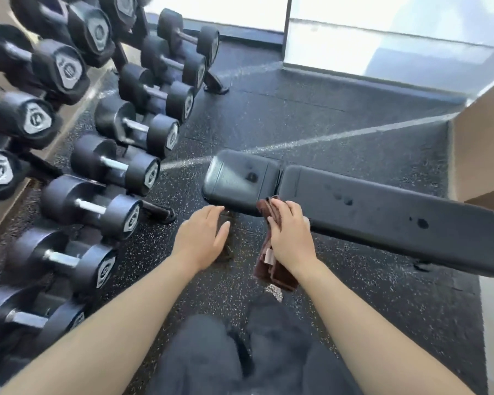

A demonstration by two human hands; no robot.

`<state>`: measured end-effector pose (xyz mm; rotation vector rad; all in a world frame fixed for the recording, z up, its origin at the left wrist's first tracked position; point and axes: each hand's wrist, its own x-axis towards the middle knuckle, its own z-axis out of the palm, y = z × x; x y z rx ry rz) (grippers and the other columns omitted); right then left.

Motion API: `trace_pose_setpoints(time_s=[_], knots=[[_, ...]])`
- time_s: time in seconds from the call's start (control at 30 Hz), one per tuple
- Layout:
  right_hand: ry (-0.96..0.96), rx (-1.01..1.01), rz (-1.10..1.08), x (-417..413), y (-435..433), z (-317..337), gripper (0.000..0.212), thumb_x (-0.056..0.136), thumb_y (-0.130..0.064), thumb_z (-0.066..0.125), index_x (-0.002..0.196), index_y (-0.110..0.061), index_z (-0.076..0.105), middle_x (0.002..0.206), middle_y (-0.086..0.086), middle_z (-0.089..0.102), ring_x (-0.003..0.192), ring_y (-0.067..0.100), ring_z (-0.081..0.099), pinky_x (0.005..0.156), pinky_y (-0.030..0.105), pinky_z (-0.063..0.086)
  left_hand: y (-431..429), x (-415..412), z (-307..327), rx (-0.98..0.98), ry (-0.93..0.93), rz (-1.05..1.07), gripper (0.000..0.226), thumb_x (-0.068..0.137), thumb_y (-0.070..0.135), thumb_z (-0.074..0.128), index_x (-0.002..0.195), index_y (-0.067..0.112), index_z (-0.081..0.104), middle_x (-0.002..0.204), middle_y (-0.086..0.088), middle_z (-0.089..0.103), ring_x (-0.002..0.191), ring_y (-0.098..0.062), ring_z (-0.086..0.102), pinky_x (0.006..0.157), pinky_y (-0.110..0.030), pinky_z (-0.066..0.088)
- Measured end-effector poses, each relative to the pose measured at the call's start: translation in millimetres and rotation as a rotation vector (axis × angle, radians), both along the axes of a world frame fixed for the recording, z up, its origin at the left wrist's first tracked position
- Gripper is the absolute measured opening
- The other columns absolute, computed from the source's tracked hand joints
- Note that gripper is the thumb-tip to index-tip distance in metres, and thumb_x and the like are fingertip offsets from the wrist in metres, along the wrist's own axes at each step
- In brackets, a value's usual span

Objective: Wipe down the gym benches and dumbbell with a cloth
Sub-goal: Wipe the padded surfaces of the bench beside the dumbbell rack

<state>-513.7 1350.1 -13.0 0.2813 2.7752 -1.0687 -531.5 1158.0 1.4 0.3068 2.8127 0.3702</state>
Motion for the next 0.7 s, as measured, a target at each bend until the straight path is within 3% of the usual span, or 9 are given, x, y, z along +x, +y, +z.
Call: trace_pose_setpoints(time_s=[0.23, 0.43, 0.7], knots=[[-0.043, 0.026, 0.016, -77, -5, -15, 0.038, 0.097, -0.024, 0.044, 0.135, -0.028, 0.041, 0.138, 0.000, 0.036, 0.110, 0.031, 0.042, 0.095, 0.041, 0.038, -14, -76, -15, 0.029, -0.039, 0.029, 0.048, 0.096, 0.037, 0.037, 0.137, 0.012, 0.041, 0.138, -0.003, 0.048, 0.126, -0.021, 0.044, 0.102, -0.040, 0.039], [-0.038, 0.053, -0.116, -130, -29, -45, 0.038, 0.096, -0.023, 0.046, 0.134, -0.026, 0.043, 0.139, 0.003, 0.038, 0.111, 0.034, 0.043, 0.096, 0.042, 0.038, -32, -149, -49, 0.029, -0.066, -0.114, 0.047, 0.096, 0.038, 0.037, 0.136, 0.015, 0.041, 0.137, 0.000, 0.047, 0.125, -0.019, 0.043, 0.100, -0.038, 0.038], [-0.100, 0.112, -0.242, -204, -72, -158, 0.039, 0.097, -0.023, 0.046, 0.135, -0.024, 0.043, 0.140, 0.003, 0.037, 0.113, 0.033, 0.041, 0.097, 0.043, 0.038, -66, -245, -153, 0.003, -0.084, -0.281, 0.046, 0.095, 0.038, 0.037, 0.133, 0.013, 0.044, 0.132, -0.002, 0.052, 0.119, -0.022, 0.049, 0.093, -0.040, 0.045]])
